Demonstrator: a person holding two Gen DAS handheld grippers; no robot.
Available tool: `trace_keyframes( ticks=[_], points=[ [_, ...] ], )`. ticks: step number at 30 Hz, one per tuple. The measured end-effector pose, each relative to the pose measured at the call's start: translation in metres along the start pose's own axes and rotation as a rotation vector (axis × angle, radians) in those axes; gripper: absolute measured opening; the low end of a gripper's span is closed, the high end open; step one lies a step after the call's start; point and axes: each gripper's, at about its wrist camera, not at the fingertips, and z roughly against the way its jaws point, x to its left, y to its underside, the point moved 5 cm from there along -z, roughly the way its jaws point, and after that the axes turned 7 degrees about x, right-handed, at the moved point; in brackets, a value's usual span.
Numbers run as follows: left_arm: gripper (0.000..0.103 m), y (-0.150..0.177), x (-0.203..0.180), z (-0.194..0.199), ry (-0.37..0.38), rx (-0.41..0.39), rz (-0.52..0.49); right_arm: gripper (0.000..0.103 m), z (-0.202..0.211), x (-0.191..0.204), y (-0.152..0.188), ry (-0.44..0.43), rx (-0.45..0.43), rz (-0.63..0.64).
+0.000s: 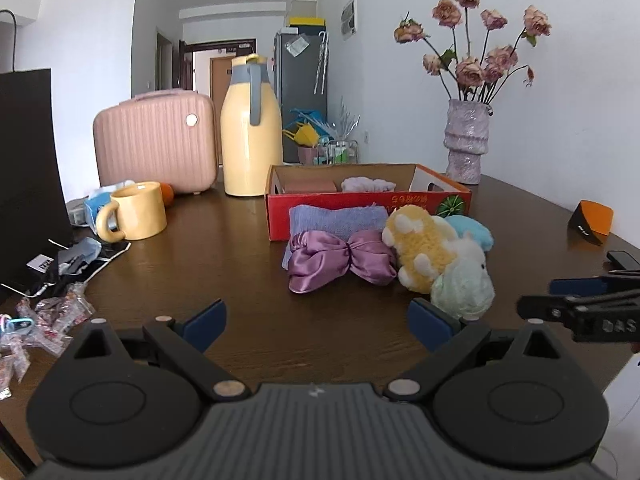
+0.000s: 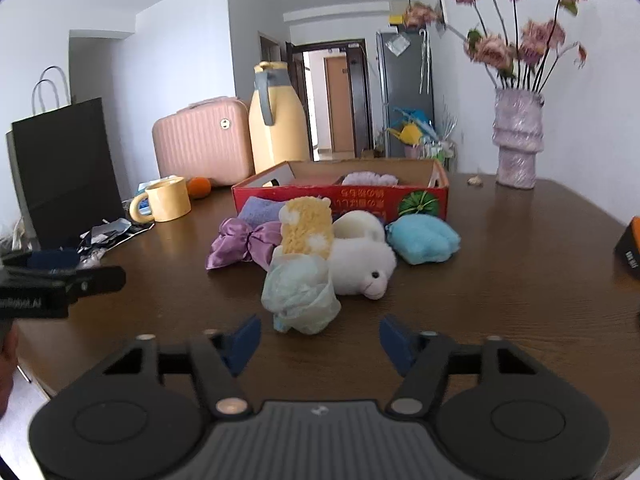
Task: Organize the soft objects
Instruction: 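Move both open grippers back over the remaining plush toys, then close both grippers on the white-and-yellow plush sheep and lift it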
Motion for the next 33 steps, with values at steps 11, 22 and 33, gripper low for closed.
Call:
trace_keyframes(
  ticks=[11, 22, 33],
  points=[
    [0.098, 0.005, 0.008, -0.043, -0.006, 0.075, 0.018, 0.041, -0.071, 0.029, -0.025, -0.17, 0.047, -0.037],
    [0.096, -0.01, 0.013, -0.049, 0.021, 0.048, 0.094, 0.048, -0.08, 0.04, -0.053, -0.244, -0.003, -0.044],
    [0.056, -0.075, -0.05, -0.124, 0.331, 0.153, 0.322, 0.063, -0.102, -0.077, -0.05, -0.144, 0.043, -0.352]
  ],
)
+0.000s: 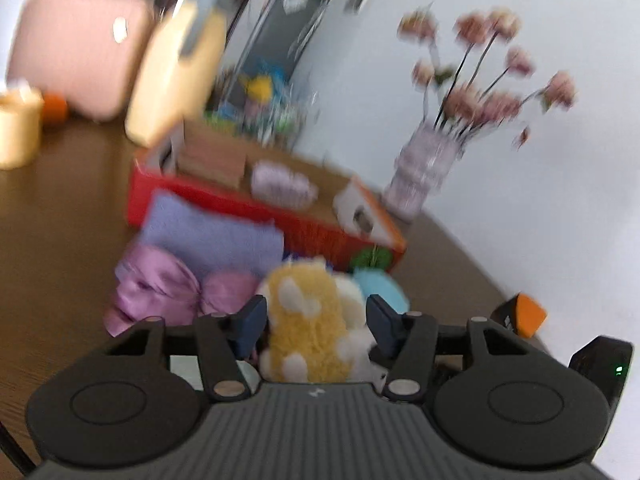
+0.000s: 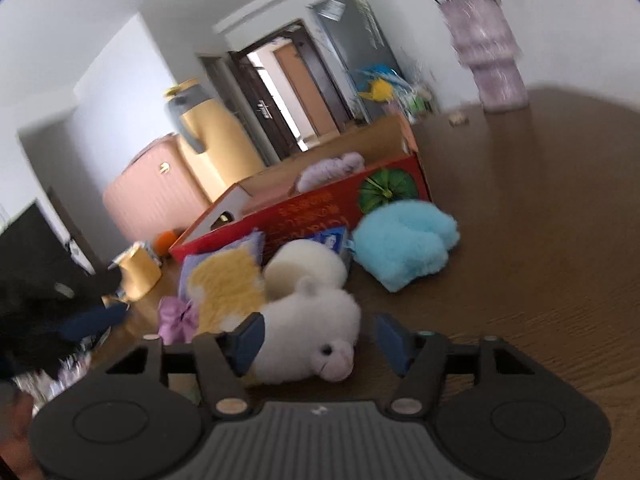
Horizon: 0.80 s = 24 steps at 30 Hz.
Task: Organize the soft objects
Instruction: 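Close both grippers on the white-and-yellow plush sheep and lift it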
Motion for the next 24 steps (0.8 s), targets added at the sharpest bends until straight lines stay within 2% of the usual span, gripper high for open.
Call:
trace_keyframes(
  ticks=[2, 4, 5, 6, 10, 14, 17, 18, 20, 21, 22, 24],
  points=[
    [0.053, 0.001, 0.003, -0.019, 0.011, 0.05, 0.038, 0.063, -0.012, -0.01, -0.003, -0.027, 0.011, -0.059],
    [0.046, 0.006, 0.004, -0.031, 0.018, 0.086, 0.061, 0.063, -0.023, -0.017, -0.004, -0.062, 0.027, -0.108],
    [0.041, 0.008, 0.004, -0.034, 0.013, 0.086, 0.053, 0.062, -0.027, -0.02, -0.004, -0.095, 0.028, -0.134],
    [0.037, 0.01, 0.003, -0.035, 0.008, 0.093, 0.049, 0.056, -0.03, -0.023, -0.001, -0.113, 0.031, -0.154],
    [0.037, 0.011, -0.004, -0.02, 0.043, 0.111, 0.077, 0.051, -0.033, -0.032, -0.001, -0.185, 0.055, -0.211],
    [0.037, 0.037, -0.016, 0.005, 0.117, 0.171, 0.128, 0.05, 0.001, -0.028, 0.001, -0.19, 0.036, -0.162],
    [0.036, 0.071, -0.019, 0.016, 0.156, 0.248, 0.18, 0.05, 0.033, -0.024, 0.012, -0.146, 0.062, -0.078],
    [0.037, 0.081, -0.021, 0.022, 0.17, 0.241, 0.183, 0.05, 0.041, -0.023, 0.019, -0.123, 0.088, -0.043],
    [0.045, 0.092, -0.024, 0.033, 0.181, 0.244, 0.156, 0.053, 0.056, -0.024, 0.031, -0.102, 0.127, -0.013],
    [0.055, 0.095, -0.024, 0.038, 0.182, 0.24, 0.147, 0.053, 0.062, -0.025, 0.034, -0.11, 0.125, -0.009],
    [0.059, 0.095, -0.024, 0.043, 0.174, 0.21, 0.132, 0.053, 0.067, -0.025, 0.035, -0.116, 0.118, -0.014],
    [0.06, 0.089, -0.022, 0.054, 0.131, 0.133, 0.078, 0.053, 0.078, -0.028, 0.033, -0.069, 0.054, -0.027]
  ],
)
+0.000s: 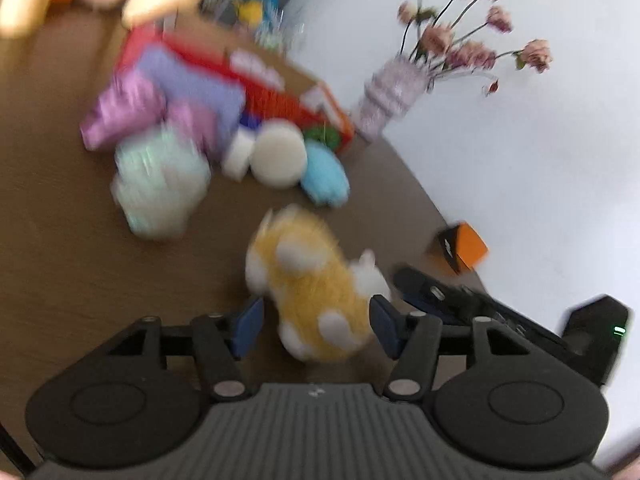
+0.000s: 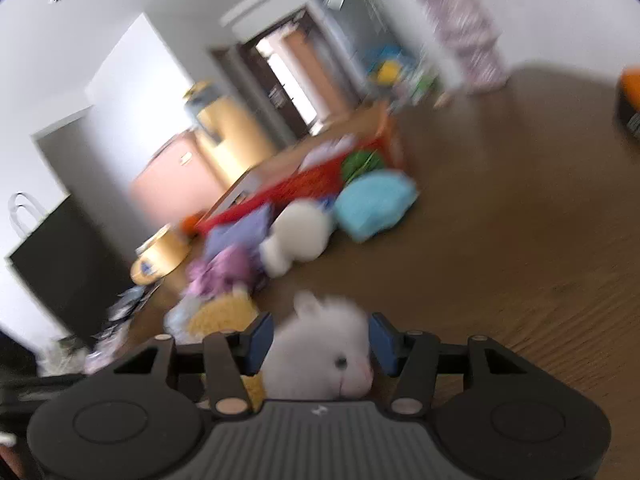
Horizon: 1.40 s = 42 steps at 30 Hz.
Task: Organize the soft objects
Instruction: 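Close both grippers on the white-and-yellow plush sheep and lift it, then carry the plush sheep into the box beside the headband and release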
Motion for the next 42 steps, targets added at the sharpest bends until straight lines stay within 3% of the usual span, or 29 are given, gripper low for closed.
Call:
trace_keyframes(
  ticks=[2, 5, 7, 9, 12, 14, 15, 19, 21, 24, 26, 29, 30, 31, 32, 37, 42],
  points=[
    [0.06, -0.013, 0.0, 0.007, -0.046, -0.071, -0.042, 0.053, 0.012, 0.005, 0.0, 0.068, -0.049, 0.044],
    [0.067, -0.04, -0.003, 0.002, -0.073, -0.132, -0.114, 0.053, 0.028, 0.01, 0.007, 0.06, -0.078, 0.04],
    [0.066, -0.052, 0.0, -0.014, -0.088, -0.114, -0.11, 0.053, 0.031, 0.013, 0.017, 0.033, -0.066, 0.006],
    [0.066, -0.057, 0.005, -0.032, -0.044, -0.055, -0.106, 0.057, 0.024, 0.018, 0.028, -0.004, -0.046, -0.009],
    [0.055, -0.055, 0.014, -0.053, -0.02, 0.047, -0.058, 0.057, 0.006, 0.025, 0.037, 0.007, -0.018, -0.006],
    [0.05, -0.046, 0.022, -0.054, -0.004, 0.074, -0.017, 0.06, 0.0, 0.03, 0.035, 0.018, -0.028, 0.014],
    [0.05, -0.041, 0.024, -0.051, 0.002, 0.068, -0.005, 0.065, -0.003, 0.032, 0.035, 0.006, -0.033, 0.022],
    [0.05, -0.022, 0.023, -0.035, 0.056, 0.098, 0.021, 0.068, -0.01, 0.033, 0.023, 0.001, -0.076, 0.059],
    [0.054, -0.02, 0.021, -0.025, 0.029, 0.063, 0.001, 0.069, -0.012, 0.03, 0.013, -0.005, -0.106, 0.073],
    [0.062, -0.02, 0.02, -0.004, 0.029, 0.006, -0.027, 0.069, -0.01, 0.029, 0.005, -0.006, -0.108, 0.096],
    [0.066, -0.015, 0.016, 0.001, 0.067, 0.017, -0.05, 0.069, 0.0, 0.033, 0.007, 0.004, -0.107, 0.146],
    [0.066, -0.009, 0.016, -0.009, 0.061, 0.043, -0.054, 0.07, 0.009, 0.036, 0.016, 0.044, -0.068, 0.2],
    [0.062, -0.008, 0.018, -0.015, 0.062, 0.063, -0.036, 0.068, 0.01, 0.035, 0.019, 0.047, -0.055, 0.18],
    [0.051, -0.007, 0.021, -0.021, 0.072, 0.085, -0.014, 0.066, 0.009, 0.033, 0.022, 0.044, -0.038, 0.144],
    [0.048, -0.006, 0.023, -0.025, 0.085, 0.1, 0.002, 0.058, 0.007, 0.031, 0.025, 0.031, -0.02, 0.1],
    [0.043, -0.005, 0.026, -0.026, 0.105, 0.096, 0.04, 0.048, -0.003, 0.021, 0.03, -0.014, -0.01, -0.042],
    [0.043, -0.002, 0.024, -0.022, 0.101, 0.087, 0.05, 0.044, -0.006, 0.023, 0.032, -0.021, -0.005, -0.047]
  ],
)
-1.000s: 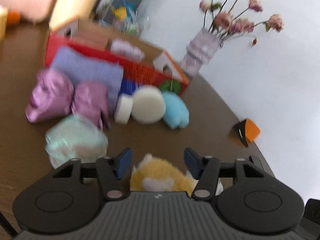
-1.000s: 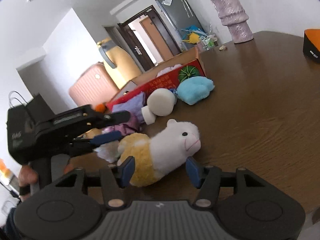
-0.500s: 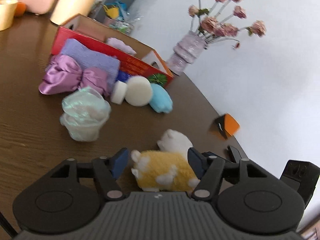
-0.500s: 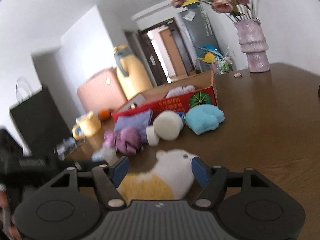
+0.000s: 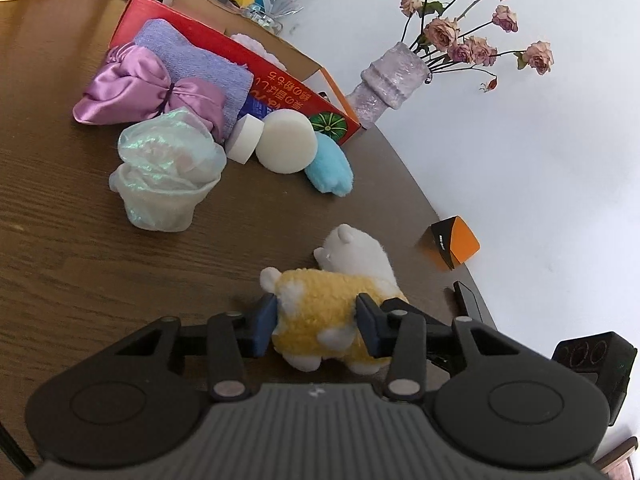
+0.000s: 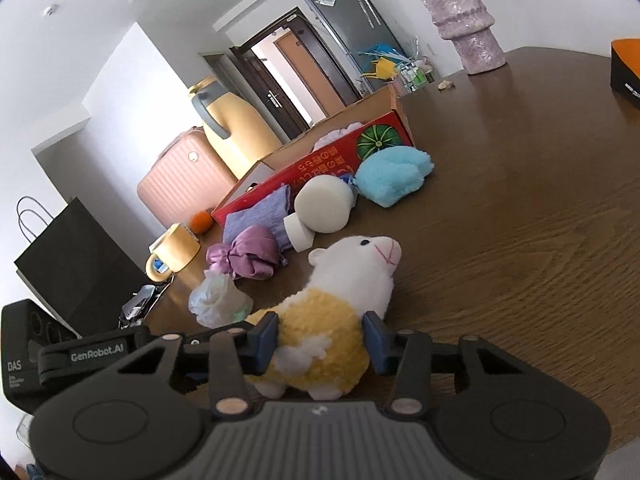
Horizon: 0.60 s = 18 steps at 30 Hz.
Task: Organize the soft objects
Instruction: 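Carry the plush sheep into the box beside the headband and release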
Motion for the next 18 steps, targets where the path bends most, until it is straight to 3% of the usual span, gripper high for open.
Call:
trace_keyframes(
  ticks=[5, 9, 13, 18],
  points=[
    [0.043, -0.018, -0.02, 0.012, 0.023, -0.015, -0.023, 0.044, 0.009, 0.007, -0.005, 0.005, -0.021, 0.022],
    [0.043, -0.076, -0.045, 0.017, 0.041, -0.057, -0.073, 0.044, 0.022, 0.023, -0.036, -0.005, -0.081, 0.07],
    [0.043, -0.163, -0.063, -0.003, 0.027, -0.093, -0.098, 0.044, 0.014, 0.036, -0.106, -0.001, -0.135, 0.13],
    [0.043, -0.267, -0.051, -0.065, -0.028, -0.03, -0.036, 0.044, -0.044, 0.031, -0.221, 0.015, -0.119, 0.156]
  ],
)
